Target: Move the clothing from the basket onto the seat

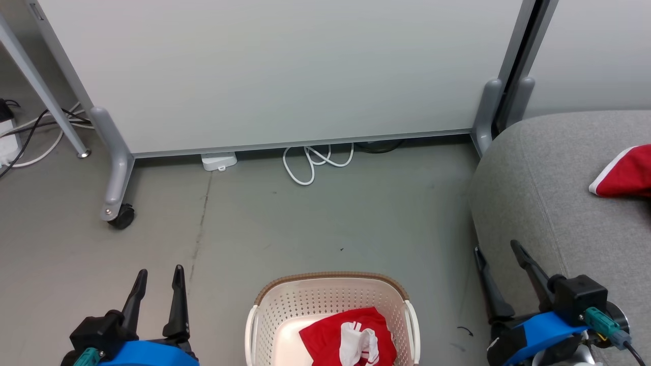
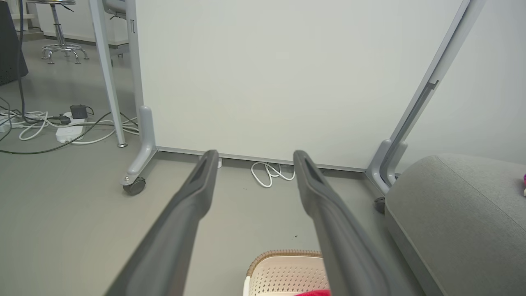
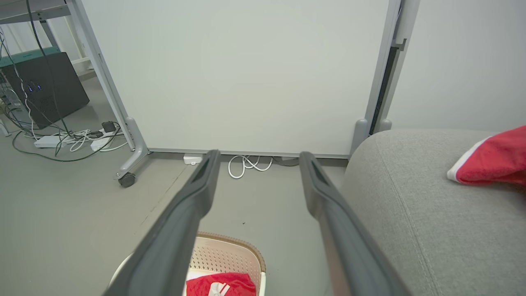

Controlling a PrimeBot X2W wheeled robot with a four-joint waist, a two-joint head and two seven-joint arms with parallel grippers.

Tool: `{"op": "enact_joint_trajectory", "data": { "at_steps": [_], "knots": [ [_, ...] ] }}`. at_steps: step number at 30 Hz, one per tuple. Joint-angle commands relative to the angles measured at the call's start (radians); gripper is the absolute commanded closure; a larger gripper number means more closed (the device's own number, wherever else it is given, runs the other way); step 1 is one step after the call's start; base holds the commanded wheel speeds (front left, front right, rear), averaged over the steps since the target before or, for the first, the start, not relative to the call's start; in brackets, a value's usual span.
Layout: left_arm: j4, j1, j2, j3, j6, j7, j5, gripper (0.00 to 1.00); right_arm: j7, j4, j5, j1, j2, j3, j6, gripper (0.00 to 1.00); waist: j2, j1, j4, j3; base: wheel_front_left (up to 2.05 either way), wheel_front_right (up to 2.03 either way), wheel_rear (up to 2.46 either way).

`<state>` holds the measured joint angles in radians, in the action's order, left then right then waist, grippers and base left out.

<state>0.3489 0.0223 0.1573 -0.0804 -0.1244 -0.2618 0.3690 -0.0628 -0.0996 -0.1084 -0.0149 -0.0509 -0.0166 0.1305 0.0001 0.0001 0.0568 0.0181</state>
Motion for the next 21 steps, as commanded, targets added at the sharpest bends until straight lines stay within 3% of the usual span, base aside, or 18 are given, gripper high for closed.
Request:
{"op": "enact_joint_trajectory", "data": {
  "at_steps": [1, 21],
  "knots": [
    [0.001, 0.002, -0.001, 0.005, -0.007, -0.005, -0.005, 0.0, 0.003, -0.001, -0.002, 0.015, 0.001, -0.002, 0.0, 0.0, -0.0001, -0.0001, 0.0, 0.0, 0.0, 0.0, 0.0],
    [-0.018, 0.009, -0.01, 0.008, -0.007, -0.005, -0.021, 0.0, 0.005, -0.002, -0.015, 0.011, 0.001, -0.01, 0.0, 0.0, -0.0001, -0.0001, -0.02, 0.023, 0.0, 0.0, 0.0]
  ]
}}
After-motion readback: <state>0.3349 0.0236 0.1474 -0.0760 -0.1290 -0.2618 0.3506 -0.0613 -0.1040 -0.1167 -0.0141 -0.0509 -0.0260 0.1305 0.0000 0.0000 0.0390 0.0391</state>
